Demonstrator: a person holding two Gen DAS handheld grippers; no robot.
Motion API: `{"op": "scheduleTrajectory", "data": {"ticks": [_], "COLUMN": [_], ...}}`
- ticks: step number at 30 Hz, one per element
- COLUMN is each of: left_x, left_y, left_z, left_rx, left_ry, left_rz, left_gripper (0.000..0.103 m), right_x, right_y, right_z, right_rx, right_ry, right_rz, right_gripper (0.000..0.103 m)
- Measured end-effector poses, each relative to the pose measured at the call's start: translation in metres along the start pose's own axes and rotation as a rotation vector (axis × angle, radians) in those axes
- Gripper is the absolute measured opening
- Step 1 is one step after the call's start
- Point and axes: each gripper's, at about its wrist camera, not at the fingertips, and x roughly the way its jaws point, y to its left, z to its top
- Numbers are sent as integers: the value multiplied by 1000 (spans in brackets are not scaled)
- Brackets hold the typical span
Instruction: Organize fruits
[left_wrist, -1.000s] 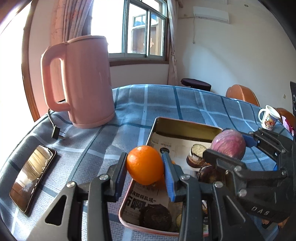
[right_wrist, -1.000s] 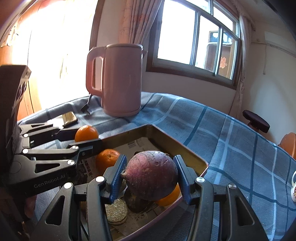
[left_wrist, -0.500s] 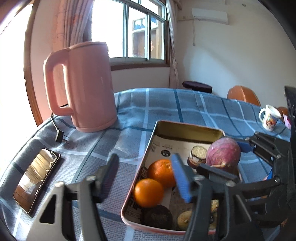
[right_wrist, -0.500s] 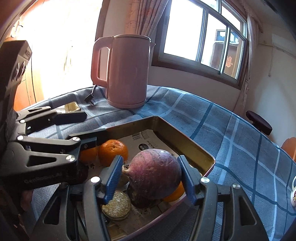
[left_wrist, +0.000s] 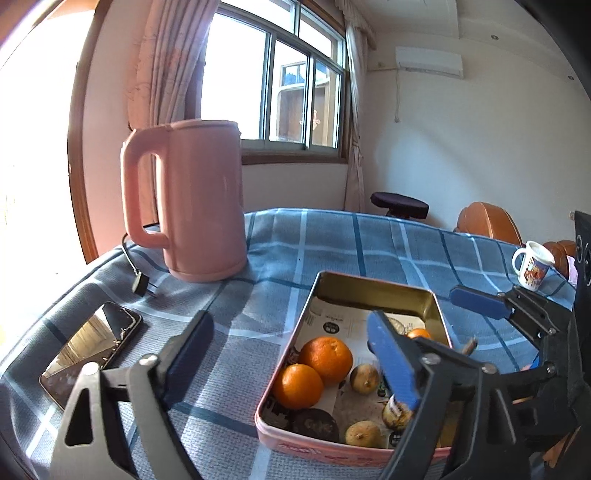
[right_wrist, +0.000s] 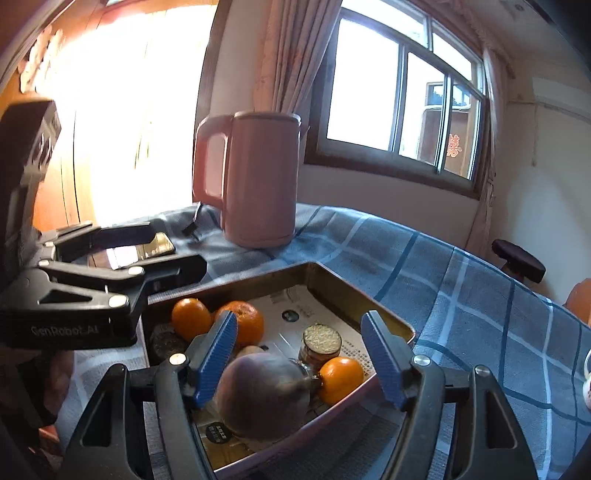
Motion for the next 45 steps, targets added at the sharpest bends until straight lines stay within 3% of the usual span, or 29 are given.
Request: {"op": "scheduleTrajectory", "data": {"ticks": [5,15,21,25,45], "left_x": [-5,-9,-11,-10,-11], "left_y": [-5,-20,-31,-34,-44], "left_z": [1,0,-1,-2,-6], "left_rx": [11,36,59,65,100], "left_ry": [-14,-27,-32,-32,-38], "left_rz": [0,-8,-15,-19,-20], "left_gripper": [90,90,92,92,98], "right_x": [-14,-26,-29,-30,-38], "right_y": [-5,-29,-40,-43,-47], "right_z": [1,-5,-7,-8,-10], "right_rx": [24,76,117,132,173], "right_ry": [-60,-97,-106,-126,-154], "right_rz": [-4,-164,-218,-240,-252], "right_gripper": [72,73,74,83,83]}}
